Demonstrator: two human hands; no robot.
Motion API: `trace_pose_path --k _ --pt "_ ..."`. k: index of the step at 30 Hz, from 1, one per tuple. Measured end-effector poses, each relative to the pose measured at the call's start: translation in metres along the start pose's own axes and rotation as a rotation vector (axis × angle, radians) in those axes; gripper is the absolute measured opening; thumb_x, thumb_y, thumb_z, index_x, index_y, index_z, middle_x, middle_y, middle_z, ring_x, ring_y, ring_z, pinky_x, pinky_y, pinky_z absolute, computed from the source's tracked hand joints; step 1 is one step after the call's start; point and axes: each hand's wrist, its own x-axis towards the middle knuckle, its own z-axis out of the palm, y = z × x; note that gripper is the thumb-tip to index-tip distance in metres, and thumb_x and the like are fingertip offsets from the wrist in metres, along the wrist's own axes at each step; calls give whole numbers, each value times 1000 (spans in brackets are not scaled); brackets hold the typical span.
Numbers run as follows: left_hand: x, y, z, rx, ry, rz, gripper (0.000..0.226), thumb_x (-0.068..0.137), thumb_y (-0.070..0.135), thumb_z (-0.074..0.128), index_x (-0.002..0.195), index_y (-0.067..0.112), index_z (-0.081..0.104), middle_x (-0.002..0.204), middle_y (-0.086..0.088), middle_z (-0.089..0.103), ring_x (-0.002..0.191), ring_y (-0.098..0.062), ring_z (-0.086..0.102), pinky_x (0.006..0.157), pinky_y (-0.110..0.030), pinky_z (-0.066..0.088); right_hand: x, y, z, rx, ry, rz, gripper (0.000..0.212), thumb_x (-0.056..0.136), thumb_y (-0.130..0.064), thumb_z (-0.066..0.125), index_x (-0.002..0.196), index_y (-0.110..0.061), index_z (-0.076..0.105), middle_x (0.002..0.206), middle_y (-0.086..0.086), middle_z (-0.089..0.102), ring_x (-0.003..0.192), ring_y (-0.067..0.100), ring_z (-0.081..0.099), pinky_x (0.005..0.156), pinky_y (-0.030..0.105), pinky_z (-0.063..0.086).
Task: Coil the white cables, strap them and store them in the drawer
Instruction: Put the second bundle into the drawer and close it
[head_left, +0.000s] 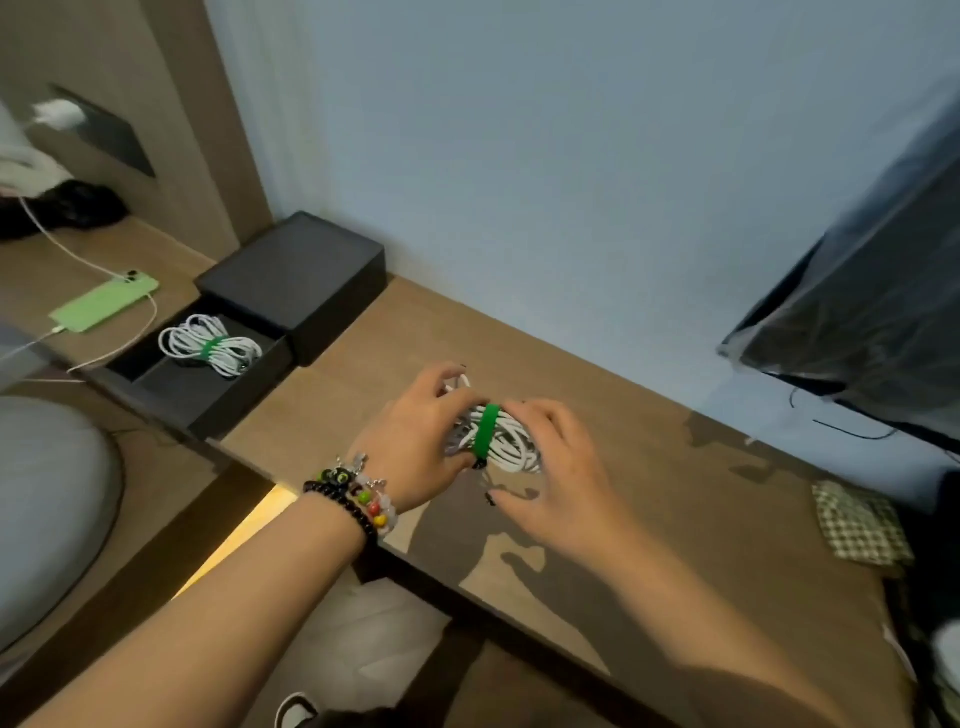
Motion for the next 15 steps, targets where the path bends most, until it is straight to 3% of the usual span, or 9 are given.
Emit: trace_pose_path --k 5,10,15 --pt "-29 -80 -34 38 -115 -114 58 80 36 74 133 32 51 149 3 32 124 -17 48 100 -33 45 42 -58 54 -150 1 -148 63 79 -30 75 135 -18 51 123 -2 52 114 12 42 96 30 40" --pt "-58 -150 -67 34 -145 -208 58 80 32 75 134 29 53 149 2 33 129 -14 43 103 -27 37 78 -119 103 -58 -114 -182 61 82 -33 73 136 -21 48 122 -4 51 110 11 47 89 24 44" --pt "-69 -206 -91 70 -166 -239 56 79 33 76 130 31 54 146 6 35 123 -14 49 100 -33 45 110 -165 143 5 -175 -153 59 82 -35 73 134 -23 49 121 -5 52 106 9 52 78 15 37"
